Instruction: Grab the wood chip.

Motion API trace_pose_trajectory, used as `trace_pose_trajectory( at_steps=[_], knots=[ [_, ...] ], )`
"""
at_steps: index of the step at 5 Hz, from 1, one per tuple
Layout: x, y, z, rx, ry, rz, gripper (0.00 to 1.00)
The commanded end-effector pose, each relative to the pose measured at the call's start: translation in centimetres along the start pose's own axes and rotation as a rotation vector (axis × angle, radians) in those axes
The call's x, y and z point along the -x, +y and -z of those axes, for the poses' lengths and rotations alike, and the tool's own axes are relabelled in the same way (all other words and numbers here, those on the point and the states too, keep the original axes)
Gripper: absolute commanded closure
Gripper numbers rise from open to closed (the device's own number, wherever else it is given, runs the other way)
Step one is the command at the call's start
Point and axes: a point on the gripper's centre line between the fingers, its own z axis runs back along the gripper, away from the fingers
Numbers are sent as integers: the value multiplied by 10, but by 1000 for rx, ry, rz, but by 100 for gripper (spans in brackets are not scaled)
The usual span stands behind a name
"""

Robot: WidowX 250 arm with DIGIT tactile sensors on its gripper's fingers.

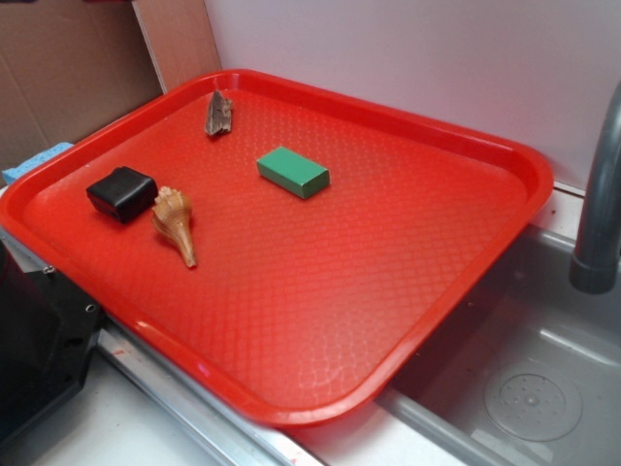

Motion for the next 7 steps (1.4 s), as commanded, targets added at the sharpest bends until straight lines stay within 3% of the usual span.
trace_pose_trajectory(
  at_steps=[1, 2, 3, 4, 5, 7],
  knots=[
    [-48, 16, 41, -91, -151, -198, 0],
    [-66, 26, 70, -77, -192, -250, 0],
    [-87, 37, 105, -122, -198, -276, 0],
    [-105, 41, 136, -125, -209, -299, 0],
    [-120, 39, 166, -60, -177, -312, 0],
    [-134, 43, 198, -113, -196, -337, 0]
  ],
)
